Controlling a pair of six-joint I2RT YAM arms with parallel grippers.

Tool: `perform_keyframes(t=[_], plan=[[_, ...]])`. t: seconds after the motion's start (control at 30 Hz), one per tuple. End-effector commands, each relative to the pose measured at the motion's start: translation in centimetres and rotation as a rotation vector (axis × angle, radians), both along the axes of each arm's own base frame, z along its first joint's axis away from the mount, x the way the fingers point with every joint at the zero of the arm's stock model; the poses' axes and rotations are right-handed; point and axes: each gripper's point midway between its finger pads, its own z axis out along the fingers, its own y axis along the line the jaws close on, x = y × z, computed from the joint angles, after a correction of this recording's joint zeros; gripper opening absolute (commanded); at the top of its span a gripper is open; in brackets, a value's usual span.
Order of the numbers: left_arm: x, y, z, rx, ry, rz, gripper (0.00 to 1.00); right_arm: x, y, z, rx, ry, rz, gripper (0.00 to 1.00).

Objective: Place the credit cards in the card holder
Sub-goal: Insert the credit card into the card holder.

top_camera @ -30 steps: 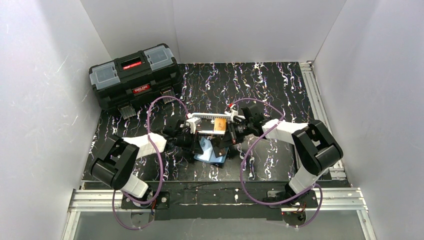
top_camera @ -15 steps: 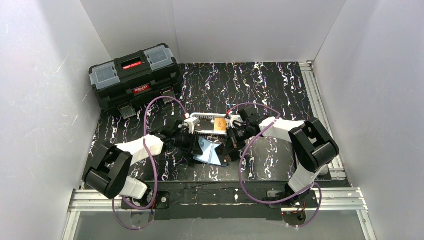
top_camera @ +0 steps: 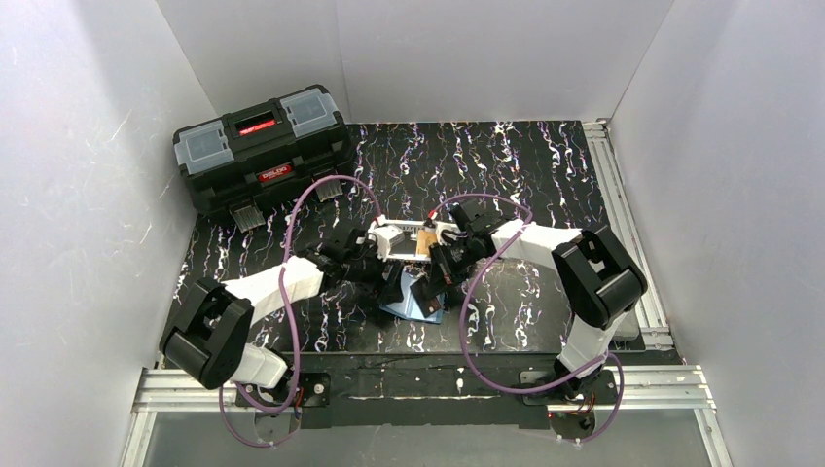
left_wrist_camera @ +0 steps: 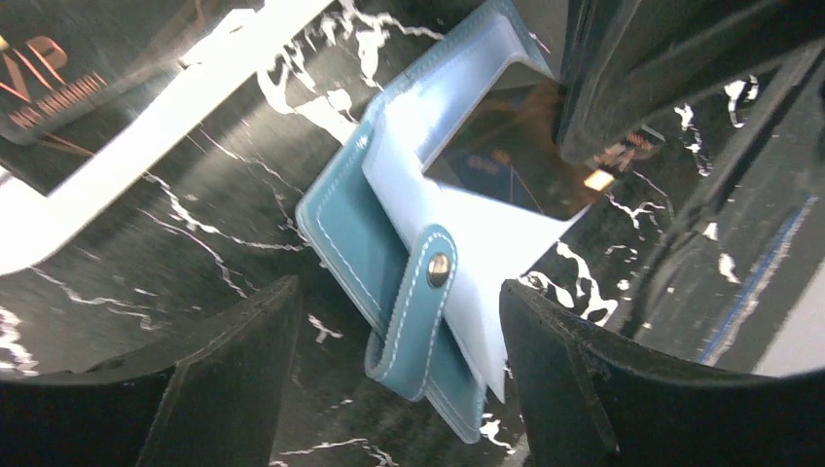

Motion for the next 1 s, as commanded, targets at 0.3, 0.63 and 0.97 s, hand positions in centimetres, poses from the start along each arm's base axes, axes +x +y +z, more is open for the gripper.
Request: perform_keyframes(t=[0.3,0.63,0.97], plan=[[3.0,1.4,1.1,0.188,-0.354,-0.338,0.72,-0.9,1.5,-0.2,-0.012,-0.013,0.08,0.01],[2.7,1.4,-0.3,0.237,-0.523,-0.633,0.64,-0.9,1.0,-0.2,-0.024,-0.043,0.084,0.01],[-1.3,1.9,-1.5,0.215,-0.44,-0.807,0.5,-0.1,-0.2,-0.3,-0.023,-0.029,-0.001,0.01]])
